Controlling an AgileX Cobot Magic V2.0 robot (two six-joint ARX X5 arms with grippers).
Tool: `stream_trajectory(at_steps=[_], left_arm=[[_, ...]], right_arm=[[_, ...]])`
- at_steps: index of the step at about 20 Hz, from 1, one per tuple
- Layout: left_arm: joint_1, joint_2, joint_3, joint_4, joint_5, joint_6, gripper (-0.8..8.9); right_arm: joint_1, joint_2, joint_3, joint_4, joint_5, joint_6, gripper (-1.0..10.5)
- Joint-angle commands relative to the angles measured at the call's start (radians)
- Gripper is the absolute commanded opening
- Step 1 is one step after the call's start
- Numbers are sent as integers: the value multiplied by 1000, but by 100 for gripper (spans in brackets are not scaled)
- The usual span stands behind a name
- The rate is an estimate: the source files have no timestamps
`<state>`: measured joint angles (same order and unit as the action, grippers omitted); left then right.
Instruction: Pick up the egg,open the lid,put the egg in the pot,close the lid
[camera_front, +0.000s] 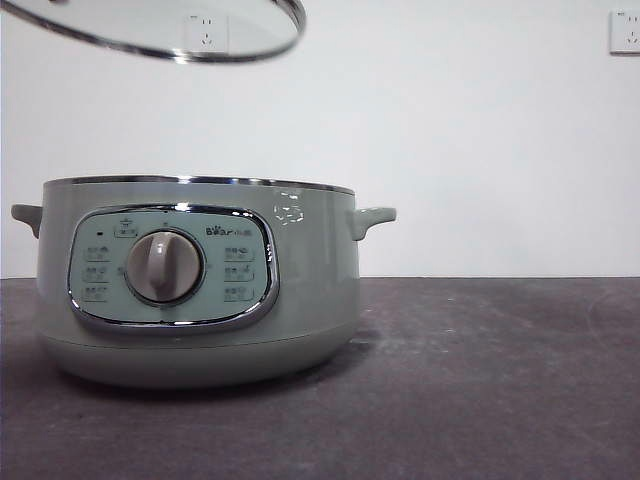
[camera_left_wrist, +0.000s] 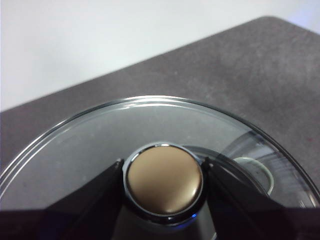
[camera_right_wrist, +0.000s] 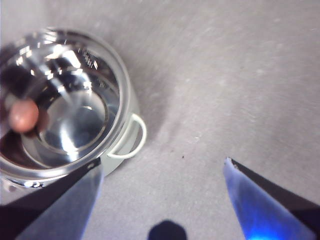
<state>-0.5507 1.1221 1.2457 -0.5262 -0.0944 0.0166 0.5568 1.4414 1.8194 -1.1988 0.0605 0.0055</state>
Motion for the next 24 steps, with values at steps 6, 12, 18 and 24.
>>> stream_trajectory(at_steps=[6, 12, 18, 24], left_arm=[[-90, 102, -54, 246, -37, -81, -8], [-111, 107, -249, 460, -117, -100, -8], [-108, 121, -333, 571, -166, -111, -9], [-93, 169, -333, 578, -167, -123, -9]], right_arm=[[-34, -80, 3, -53, 2, 29, 405], [-34, -90, 3, -113, 54, 31, 405], [-34, -92, 3, -126, 54, 38, 405], [-34, -96, 3, -145, 55, 42, 405]])
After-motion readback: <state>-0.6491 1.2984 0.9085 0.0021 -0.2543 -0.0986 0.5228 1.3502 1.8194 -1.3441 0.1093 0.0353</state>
